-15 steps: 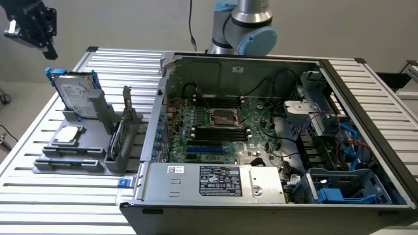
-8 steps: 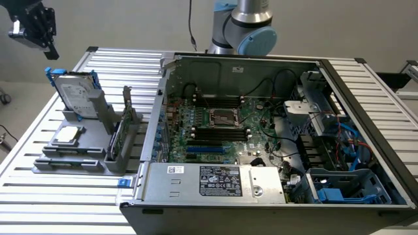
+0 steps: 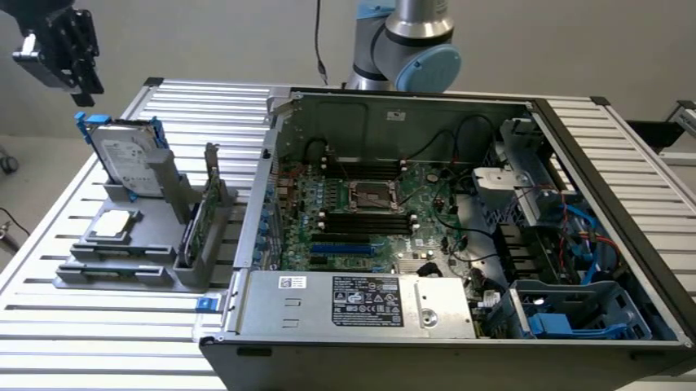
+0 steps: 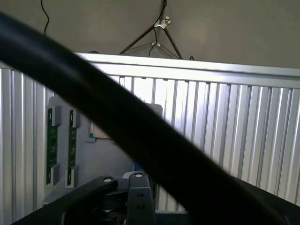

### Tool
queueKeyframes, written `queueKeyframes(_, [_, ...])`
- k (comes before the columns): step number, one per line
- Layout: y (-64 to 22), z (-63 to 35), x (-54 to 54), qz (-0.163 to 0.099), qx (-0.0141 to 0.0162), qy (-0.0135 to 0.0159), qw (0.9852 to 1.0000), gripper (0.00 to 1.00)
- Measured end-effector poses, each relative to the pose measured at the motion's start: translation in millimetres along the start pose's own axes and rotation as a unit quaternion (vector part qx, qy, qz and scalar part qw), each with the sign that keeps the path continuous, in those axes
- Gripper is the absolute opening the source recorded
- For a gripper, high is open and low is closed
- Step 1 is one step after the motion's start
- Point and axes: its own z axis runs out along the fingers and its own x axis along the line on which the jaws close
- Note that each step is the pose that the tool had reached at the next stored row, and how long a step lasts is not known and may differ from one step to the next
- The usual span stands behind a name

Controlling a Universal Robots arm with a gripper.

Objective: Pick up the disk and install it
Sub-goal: 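Pick up the disk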

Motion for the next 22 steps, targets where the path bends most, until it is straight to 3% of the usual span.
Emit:
queueKeyframes(2, [0.0,3.5,0.2,-0.001,-0.0001,0.0000,1.0000,0.48])
queueKeyframes(5, [-0.1,9.1,0.5,-0.001,0.0000,0.0000,1.0000,0.53])
queueKeyframes(6, [-0.1,10.9,0.7,-0.001,-0.0001,0.0000,1.0000,0.60])
queueKeyframes(22, [0.1,39.9,4.7,-0.001,0.0000,0.0000,1.0000,0.60])
